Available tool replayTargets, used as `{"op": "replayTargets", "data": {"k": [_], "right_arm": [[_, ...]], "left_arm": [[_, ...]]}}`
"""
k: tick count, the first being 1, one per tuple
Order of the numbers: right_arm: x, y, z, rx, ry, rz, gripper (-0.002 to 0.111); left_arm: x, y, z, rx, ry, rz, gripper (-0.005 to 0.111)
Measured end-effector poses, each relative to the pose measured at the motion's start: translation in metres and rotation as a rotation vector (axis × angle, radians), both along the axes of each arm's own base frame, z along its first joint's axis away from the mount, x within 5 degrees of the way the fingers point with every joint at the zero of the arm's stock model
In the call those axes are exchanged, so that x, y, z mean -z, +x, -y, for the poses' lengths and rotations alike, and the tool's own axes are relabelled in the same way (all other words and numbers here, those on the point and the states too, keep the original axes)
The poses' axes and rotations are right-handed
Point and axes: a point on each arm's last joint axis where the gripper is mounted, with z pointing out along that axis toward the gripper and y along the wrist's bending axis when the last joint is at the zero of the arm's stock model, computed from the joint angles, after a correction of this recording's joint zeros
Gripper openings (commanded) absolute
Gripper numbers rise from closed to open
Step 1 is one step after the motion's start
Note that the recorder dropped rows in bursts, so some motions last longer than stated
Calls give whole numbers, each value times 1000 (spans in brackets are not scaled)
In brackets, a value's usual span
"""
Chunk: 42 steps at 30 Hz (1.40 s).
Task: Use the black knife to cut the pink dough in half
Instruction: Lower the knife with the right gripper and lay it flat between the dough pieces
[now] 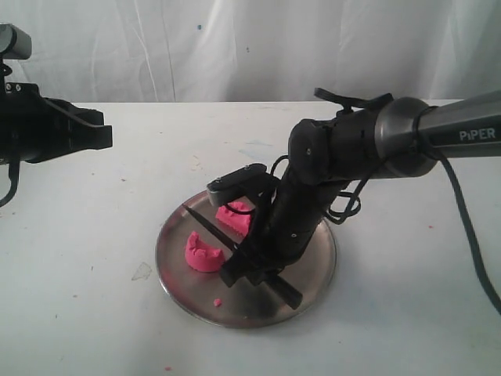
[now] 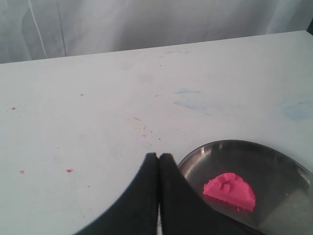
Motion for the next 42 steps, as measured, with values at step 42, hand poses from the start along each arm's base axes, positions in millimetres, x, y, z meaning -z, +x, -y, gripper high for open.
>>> {"op": "replayTargets", "data": {"k": [42], "right_arm": [[23, 46, 22, 48, 289, -314, 0]], "left_arm": [[0, 0, 0, -2, 1, -1, 0]]}}
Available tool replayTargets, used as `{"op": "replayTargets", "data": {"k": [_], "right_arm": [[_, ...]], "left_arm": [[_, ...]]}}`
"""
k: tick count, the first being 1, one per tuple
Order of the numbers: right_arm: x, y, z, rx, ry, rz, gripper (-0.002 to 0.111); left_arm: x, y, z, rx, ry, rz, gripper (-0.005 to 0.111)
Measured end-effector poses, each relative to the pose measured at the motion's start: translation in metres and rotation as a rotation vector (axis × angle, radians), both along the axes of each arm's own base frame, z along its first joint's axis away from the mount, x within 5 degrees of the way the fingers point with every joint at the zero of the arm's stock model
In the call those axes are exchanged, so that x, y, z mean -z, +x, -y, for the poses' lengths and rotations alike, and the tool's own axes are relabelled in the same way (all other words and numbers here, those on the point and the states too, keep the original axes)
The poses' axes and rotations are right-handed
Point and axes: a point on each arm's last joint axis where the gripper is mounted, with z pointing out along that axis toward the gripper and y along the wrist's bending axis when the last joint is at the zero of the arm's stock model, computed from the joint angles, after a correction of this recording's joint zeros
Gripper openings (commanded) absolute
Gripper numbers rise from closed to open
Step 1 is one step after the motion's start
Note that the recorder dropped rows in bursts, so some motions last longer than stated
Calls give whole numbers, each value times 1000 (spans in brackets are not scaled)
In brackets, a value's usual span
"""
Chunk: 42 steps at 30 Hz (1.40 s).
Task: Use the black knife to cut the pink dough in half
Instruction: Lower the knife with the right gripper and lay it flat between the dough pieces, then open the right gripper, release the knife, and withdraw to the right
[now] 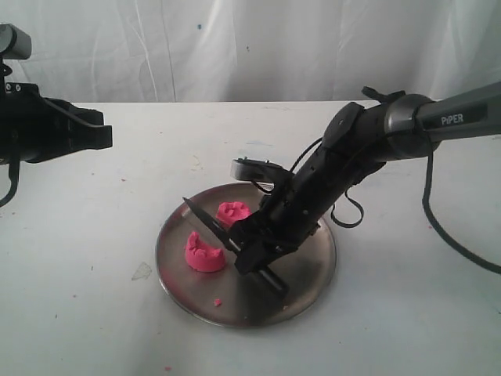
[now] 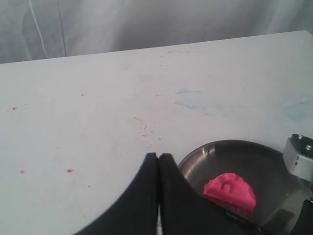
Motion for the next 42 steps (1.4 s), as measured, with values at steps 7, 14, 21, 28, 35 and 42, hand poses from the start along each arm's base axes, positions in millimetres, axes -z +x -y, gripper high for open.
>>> {"op": "replayTargets", "data": {"k": [7, 14, 21, 28, 35, 42], "right_arm": [[4, 5, 10, -30, -28, -44, 0], [12, 4, 11, -45, -38, -85, 3], [12, 4, 11, -34, -31, -92, 37], [9, 5, 11, -23, -26, -80, 44], [-16, 15, 18, -16, -84, 131, 44], [-70, 11, 22, 39, -43, 299, 28]], "left_arm": [[0, 0, 0, 0, 0, 0, 0], [0, 0, 0, 0, 0, 0, 0], [0, 0, 0, 0, 0, 0, 0], [0, 0, 0, 0, 0, 0, 0], [0, 0, 0, -1, 0, 0, 0], [0, 0, 0, 9, 22, 8, 0]]}}
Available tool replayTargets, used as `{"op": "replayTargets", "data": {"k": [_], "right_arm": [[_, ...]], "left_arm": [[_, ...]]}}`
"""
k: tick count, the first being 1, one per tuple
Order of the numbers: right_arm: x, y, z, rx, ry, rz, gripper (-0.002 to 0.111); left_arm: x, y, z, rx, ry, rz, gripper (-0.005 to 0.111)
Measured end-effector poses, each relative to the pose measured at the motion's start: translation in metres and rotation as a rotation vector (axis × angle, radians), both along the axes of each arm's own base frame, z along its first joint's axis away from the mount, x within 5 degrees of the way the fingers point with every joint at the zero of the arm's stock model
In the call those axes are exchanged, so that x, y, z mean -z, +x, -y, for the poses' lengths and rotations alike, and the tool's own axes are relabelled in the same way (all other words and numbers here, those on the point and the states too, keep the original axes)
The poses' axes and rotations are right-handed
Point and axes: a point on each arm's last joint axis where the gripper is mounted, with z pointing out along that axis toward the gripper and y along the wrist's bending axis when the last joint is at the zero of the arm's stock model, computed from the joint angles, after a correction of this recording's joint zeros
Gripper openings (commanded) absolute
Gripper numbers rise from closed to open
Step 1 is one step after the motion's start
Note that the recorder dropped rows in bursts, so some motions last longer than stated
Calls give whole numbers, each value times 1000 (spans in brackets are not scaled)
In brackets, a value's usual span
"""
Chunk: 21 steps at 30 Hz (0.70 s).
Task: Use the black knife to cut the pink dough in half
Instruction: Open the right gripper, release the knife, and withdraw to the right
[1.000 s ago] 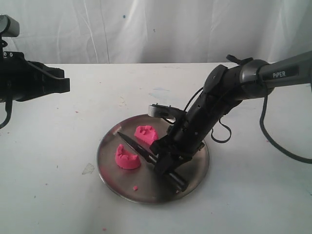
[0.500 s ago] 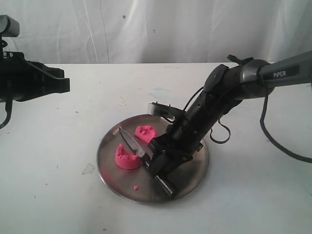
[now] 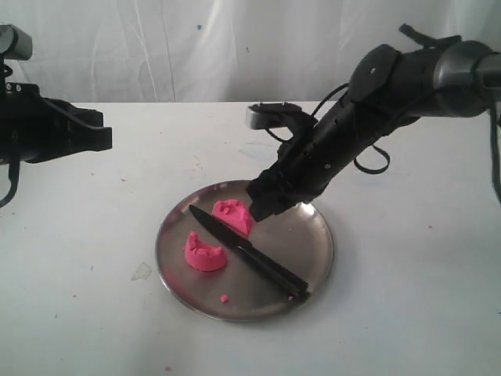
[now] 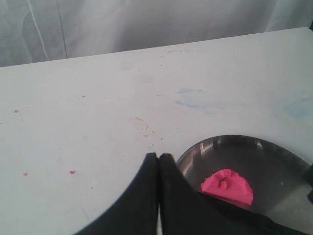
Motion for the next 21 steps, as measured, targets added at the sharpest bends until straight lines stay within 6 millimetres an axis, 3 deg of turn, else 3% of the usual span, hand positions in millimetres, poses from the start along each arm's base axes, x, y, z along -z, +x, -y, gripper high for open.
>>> {"op": "replayTargets", "data": {"k": [10, 21], "right_arm": [[-42, -44, 25, 177, 83, 173, 0], [-61, -115, 51, 256, 218, 218, 0]], "left_arm": [[0, 0, 0, 5, 13, 5, 0], [0, 0, 0, 6, 15, 5, 0]]}}
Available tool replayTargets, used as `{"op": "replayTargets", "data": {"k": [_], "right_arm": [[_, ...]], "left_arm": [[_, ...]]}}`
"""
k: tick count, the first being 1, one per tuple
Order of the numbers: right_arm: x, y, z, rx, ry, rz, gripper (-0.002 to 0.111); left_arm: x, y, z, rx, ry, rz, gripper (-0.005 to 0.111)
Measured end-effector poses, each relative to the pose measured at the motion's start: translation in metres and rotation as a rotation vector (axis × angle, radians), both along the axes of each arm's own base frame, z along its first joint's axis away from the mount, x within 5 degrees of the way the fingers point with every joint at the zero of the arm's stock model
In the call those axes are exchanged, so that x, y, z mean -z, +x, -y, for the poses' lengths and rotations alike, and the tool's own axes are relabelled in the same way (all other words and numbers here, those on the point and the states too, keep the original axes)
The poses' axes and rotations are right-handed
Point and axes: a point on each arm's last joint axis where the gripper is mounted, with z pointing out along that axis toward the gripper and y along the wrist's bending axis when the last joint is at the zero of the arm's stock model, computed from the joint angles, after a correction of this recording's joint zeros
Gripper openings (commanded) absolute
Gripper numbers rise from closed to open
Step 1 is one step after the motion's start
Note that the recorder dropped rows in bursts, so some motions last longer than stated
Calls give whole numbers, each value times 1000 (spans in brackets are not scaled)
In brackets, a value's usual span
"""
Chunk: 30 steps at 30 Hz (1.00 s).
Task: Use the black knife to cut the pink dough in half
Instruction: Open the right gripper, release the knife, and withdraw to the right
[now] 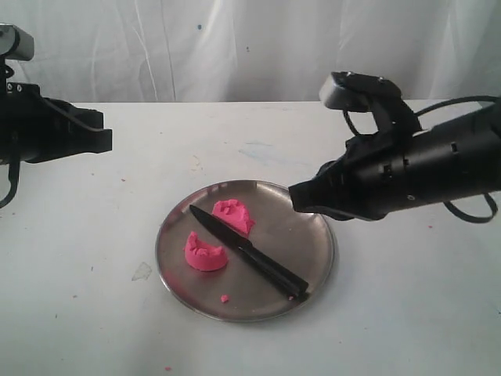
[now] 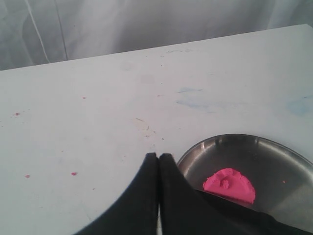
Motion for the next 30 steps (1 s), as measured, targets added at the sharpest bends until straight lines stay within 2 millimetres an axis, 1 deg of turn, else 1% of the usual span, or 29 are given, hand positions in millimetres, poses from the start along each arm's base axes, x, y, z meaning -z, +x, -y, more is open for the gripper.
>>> {"op": "replayTargets", "data": {"k": [3, 6, 15, 20, 23, 27, 30], "right_arm": [[-8, -22, 7, 6, 51, 26, 0], [-20, -42, 14, 4, 88, 78, 0], [-67, -93, 36, -16, 158, 305, 0], [-87, -114, 47, 50, 245, 393, 0], [-96, -126, 53, 62, 279, 444, 0], [-102, -136, 57, 63, 301, 484, 0], [-100, -135, 60, 101, 311, 498, 0]], "left_arm": [[0, 0, 0, 0, 0, 0, 0], [0, 0, 0, 0, 0, 0, 0], [0, 0, 0, 0, 0, 0, 0], [0, 0, 0, 0, 0, 0, 0], [0, 0, 0, 0, 0, 0, 0], [0, 0, 0, 0, 0, 0, 0], [0, 0, 0, 0, 0, 0, 0]]}}
